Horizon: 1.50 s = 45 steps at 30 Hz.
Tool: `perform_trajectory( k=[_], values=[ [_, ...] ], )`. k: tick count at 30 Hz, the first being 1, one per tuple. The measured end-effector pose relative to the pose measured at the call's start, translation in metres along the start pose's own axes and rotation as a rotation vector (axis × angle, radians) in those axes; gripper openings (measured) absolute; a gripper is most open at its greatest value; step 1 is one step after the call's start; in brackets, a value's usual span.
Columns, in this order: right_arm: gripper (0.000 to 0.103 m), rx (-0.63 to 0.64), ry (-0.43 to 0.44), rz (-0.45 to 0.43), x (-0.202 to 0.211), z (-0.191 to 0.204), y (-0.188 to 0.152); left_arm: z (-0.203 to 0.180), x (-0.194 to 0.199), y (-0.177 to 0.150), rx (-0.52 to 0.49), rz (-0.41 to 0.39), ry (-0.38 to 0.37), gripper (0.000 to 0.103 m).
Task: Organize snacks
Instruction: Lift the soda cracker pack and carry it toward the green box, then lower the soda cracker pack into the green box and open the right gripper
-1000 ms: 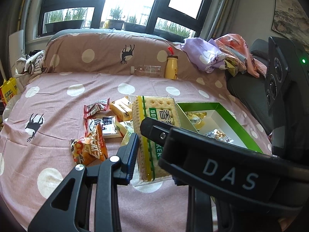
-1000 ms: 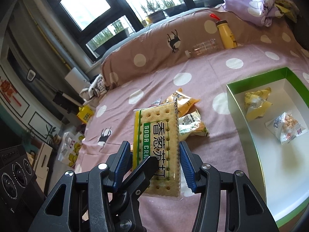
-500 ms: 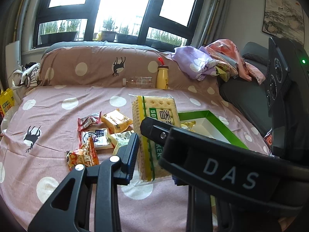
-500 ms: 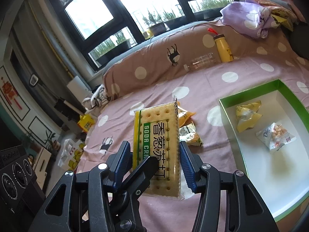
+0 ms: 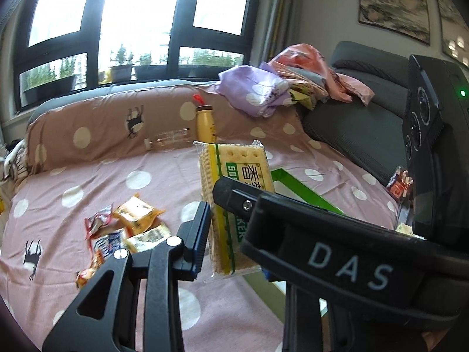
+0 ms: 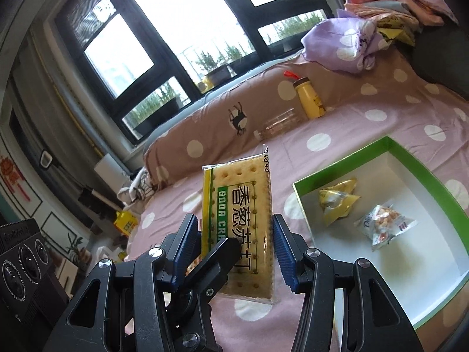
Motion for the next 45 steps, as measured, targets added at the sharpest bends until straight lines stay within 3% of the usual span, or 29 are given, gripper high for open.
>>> perform_trajectory(
  k=[8, 25, 45],
  values=[
    [0.055, -0.102, -0.038, -0.042, 0.013, -0.045, 0.016, -0.032, -0.027, 0.002, -0.027, 0.023, -0.063, 0.029],
    [0.055, -0.223, -0.112, 0.038, -0.003, -0.107, 0.011, -0.056, -0.08, -0.016, 0.024, 0.136, -0.139, 0.029],
    [0.055, -0.291, -0.161, 0.104, -0.013, -0.14, -0.001, -0.066, -0.105, -0.034, 0.049, 0.225, -0.165, 0.028]
  ],
)
Point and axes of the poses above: each gripper's, at about its wrist camera, not at the fingertips, and x roughly against the way its jaws point, z to its left, y to its top, the point moved 10 cm from there along -x, roughly the way its jaws point, and after that the axes turned 5 degrees about -y, right-handed, at the moved point
